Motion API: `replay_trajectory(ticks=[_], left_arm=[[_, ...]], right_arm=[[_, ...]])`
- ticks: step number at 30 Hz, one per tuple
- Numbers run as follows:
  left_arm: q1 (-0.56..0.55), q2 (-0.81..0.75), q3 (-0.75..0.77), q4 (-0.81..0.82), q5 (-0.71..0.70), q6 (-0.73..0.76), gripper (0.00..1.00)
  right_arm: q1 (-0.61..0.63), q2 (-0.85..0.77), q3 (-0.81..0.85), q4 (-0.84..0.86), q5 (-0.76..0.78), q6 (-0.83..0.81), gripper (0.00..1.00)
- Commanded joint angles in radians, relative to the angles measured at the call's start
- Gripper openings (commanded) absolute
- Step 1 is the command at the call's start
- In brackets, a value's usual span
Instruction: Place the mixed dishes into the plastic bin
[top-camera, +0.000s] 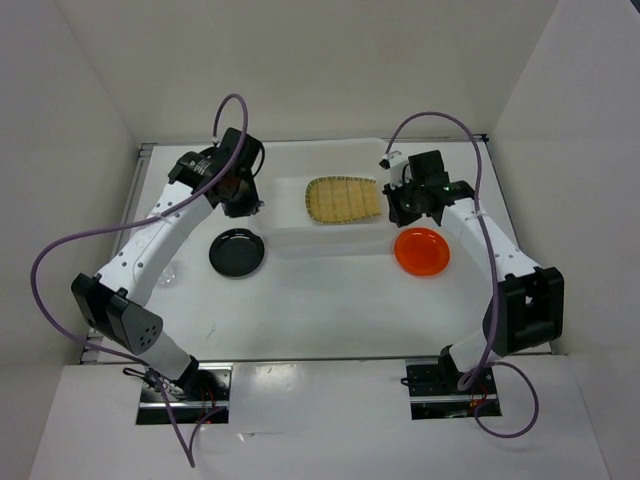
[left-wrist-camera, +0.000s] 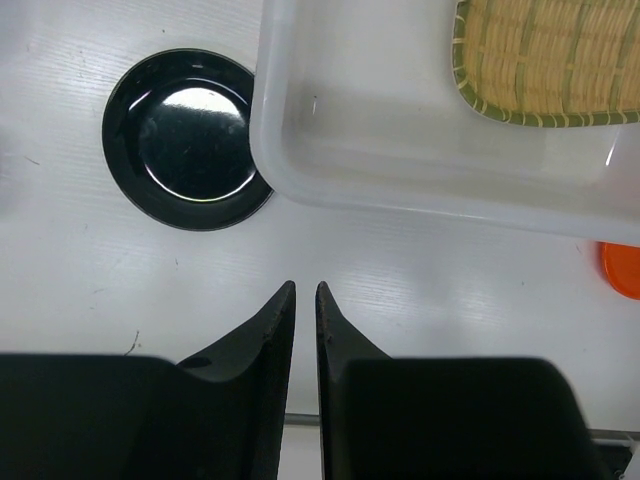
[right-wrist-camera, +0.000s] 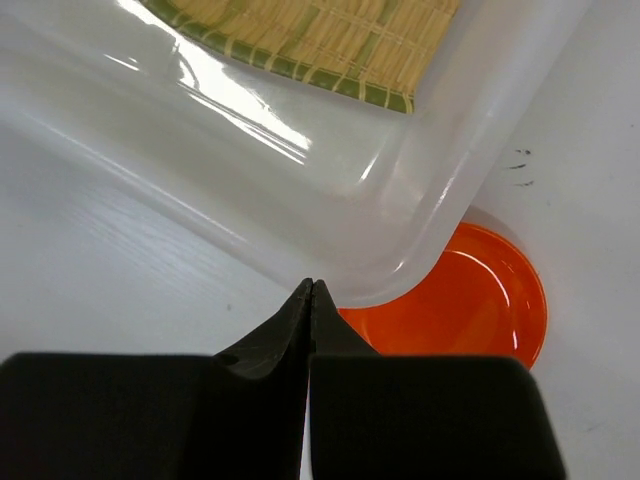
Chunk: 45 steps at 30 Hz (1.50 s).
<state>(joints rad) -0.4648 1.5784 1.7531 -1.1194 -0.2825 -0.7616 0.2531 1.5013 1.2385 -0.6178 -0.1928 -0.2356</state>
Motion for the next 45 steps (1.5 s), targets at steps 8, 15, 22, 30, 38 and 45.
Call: replay_trajectory(ticks=[8,15,22,30,38,45], left_arm=[[0.005,-0.070,-0.037,0.026,0.011,-0.025,0.20],[0.005,-0.080,-0.067,0.058,0.042,-0.035,0.20],[0.005,-0.107,-0.096,0.058,0.051,-0.025,0.20],[0.005,-0.178,-0.216,0.115,0.072,-0.035,0.20],[0.005,-0.187,-0.234,0.115,0.082,-0.035,0.20],[0.005,-0.187,-0.234,0.106,0.082,-0.053,0.20]], right_arm=[[-0.233,-0.316,0.095,0.059,-0.022,0.139,0.78],[-0.389,-0.170,0.012,-0.163,-0.002,0.009,0.99],[-0.636,0.066,0.044,-0.222,-0.127,-0.183,0.99],[-0.781,0.287,0.119,-0.482,-0.338,-0.422,0.99],[-0.772,0.414,0.088,-0.450,-0.388,-0.432,0.99],[-0.738,0.571,0.159,-0.405,-0.413,-0.375,0.99]])
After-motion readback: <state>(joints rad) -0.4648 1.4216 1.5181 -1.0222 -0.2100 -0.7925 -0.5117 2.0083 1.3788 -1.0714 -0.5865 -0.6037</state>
